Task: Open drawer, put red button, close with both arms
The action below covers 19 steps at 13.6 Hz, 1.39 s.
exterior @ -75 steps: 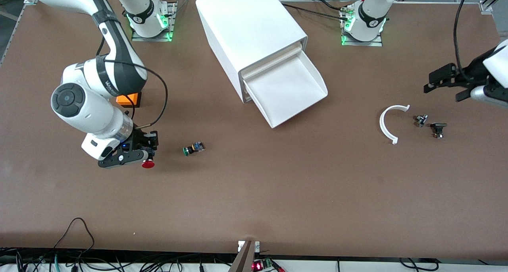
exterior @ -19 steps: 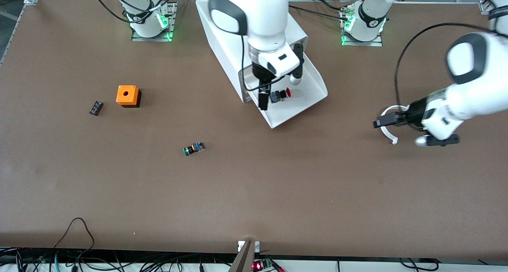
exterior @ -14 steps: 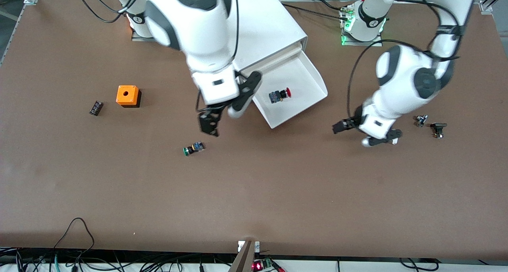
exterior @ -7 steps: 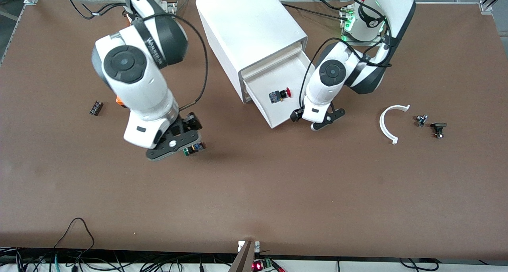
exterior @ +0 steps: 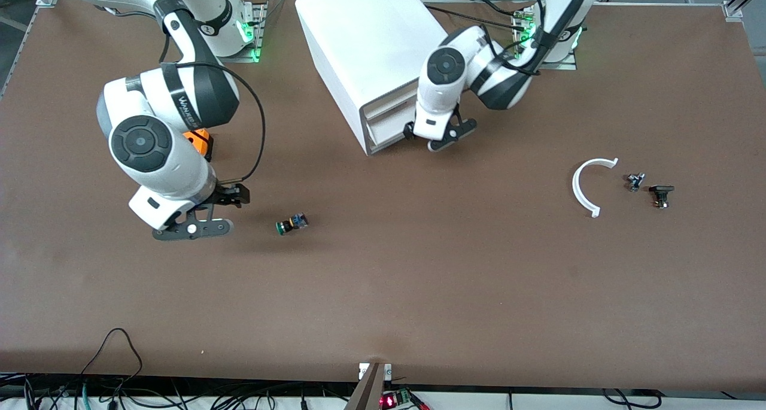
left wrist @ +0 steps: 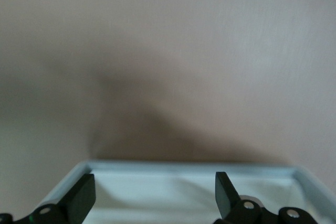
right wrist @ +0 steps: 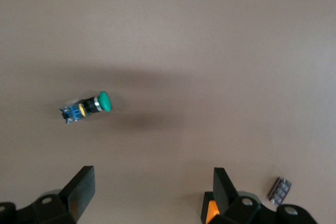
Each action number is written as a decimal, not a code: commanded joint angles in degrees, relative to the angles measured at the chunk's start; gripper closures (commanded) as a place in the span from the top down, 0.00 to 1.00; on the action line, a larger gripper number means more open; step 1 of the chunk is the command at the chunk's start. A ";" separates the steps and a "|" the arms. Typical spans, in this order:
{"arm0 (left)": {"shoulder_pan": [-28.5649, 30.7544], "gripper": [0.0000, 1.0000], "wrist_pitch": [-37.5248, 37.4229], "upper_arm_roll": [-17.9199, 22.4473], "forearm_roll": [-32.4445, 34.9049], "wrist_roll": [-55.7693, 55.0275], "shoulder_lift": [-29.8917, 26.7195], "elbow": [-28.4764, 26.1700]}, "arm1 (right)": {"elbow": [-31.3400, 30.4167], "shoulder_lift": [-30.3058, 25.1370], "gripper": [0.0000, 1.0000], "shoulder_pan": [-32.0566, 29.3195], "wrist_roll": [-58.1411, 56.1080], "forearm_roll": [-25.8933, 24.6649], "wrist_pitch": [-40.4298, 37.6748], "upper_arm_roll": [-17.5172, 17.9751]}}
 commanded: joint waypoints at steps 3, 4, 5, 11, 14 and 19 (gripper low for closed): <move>0.59 1.00 -1.58 -2.96 0.92 -1.34 -2.00 -2.33 | -5.39 -6.06 1.00 -3.63 2.48 6.01 0.94 -5.13; 0.59 1.00 -1.41 -2.96 1.01 -0.55 -1.82 -2.07 | -5.39 -6.93 1.00 -4.95 2.48 7.32 0.76 -6.44; 0.94 1.00 -0.89 -2.79 1.71 -0.28 -1.82 -1.55 | -5.39 -7.38 1.00 -5.83 2.48 8.03 0.67 -7.76; 10.43 1.00 -6.83 7.12 2.60 27.07 -4.89 8.54 | -3.47 -13.18 1.00 -6.72 -0.49 8.74 -0.38 -11.72; 12.36 1.00 -14.30 11.62 2.50 42.22 -8.05 13.12 | -2.93 -14.76 1.00 -6.63 -7.45 10.14 -4.59 -14.71; 15.53 1.00 -32.04 16.89 1.80 61.66 -14.65 24.44 | -5.12 -18.18 1.00 -5.40 -11.05 10.50 -8.73 -17.97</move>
